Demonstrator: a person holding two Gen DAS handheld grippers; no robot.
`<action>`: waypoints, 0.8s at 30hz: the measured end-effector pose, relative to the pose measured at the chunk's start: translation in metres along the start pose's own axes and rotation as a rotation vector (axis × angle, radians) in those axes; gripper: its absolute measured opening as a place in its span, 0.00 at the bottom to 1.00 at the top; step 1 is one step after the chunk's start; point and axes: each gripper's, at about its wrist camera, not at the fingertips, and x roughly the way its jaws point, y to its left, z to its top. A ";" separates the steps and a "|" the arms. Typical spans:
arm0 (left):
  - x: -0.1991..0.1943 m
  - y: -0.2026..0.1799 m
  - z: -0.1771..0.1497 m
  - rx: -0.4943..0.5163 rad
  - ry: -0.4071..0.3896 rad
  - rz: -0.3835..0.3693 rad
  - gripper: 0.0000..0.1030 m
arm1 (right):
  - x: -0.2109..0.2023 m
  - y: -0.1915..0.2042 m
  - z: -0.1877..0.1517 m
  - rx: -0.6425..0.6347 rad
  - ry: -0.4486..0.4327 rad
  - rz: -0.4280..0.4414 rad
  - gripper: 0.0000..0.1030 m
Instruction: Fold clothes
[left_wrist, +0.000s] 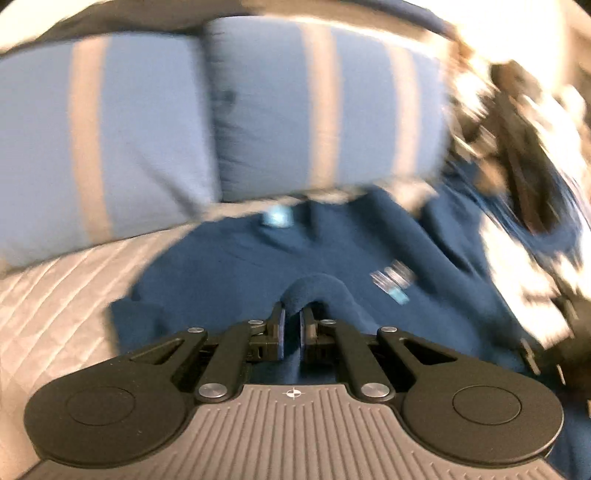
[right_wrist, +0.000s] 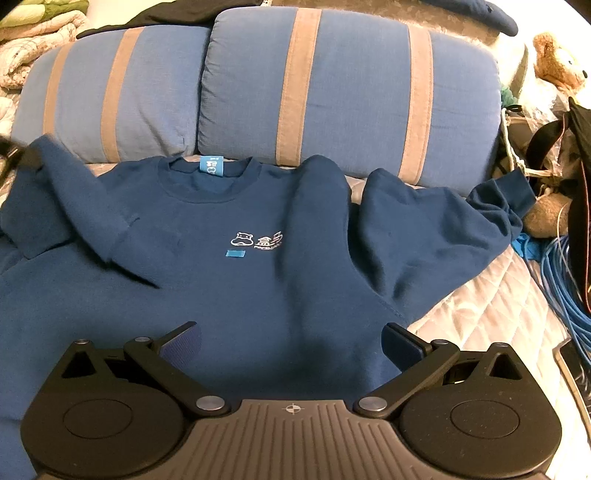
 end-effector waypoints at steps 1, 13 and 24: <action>0.006 0.015 0.005 -0.059 -0.007 0.021 0.07 | 0.000 0.000 0.000 0.000 0.000 -0.002 1.00; 0.019 0.118 -0.030 -0.309 0.054 0.306 0.11 | 0.004 -0.001 0.000 0.005 0.019 -0.008 1.00; -0.040 0.083 -0.026 -0.174 -0.095 0.175 0.60 | 0.003 0.004 0.001 -0.019 0.016 -0.027 1.00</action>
